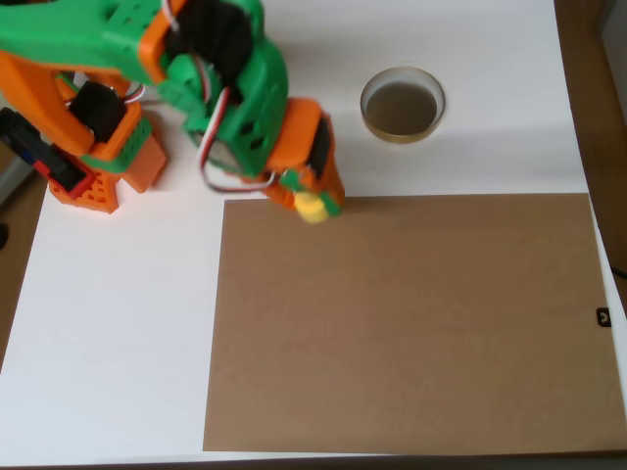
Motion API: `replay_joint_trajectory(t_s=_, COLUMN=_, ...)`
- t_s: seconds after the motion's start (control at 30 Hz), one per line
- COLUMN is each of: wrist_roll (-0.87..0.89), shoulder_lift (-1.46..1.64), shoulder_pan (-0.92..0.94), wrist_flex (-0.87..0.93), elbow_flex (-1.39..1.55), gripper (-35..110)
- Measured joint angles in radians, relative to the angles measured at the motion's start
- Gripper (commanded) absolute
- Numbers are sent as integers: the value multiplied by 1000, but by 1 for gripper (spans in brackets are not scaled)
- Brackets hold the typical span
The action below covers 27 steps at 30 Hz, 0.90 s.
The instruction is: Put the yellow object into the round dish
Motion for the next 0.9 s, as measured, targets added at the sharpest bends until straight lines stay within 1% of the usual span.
replay_joint_trajectory(t_s=0.5, wrist_roll=-63, shoulder_lift=-17, shoulder_pan=-296, wrist_flex=78, elbow_flex=-14, gripper=0)
replay_joint_trajectory(t_s=0.67, wrist_roll=-97, shoulder_lift=-121, shoulder_pan=-370, wrist_flex=104, elbow_flex=-71, gripper=0)
replay_joint_trajectory(t_s=0.9, wrist_roll=-100, shoulder_lift=-322, shoulder_pan=-439, wrist_flex=130, elbow_flex=-227, gripper=0)
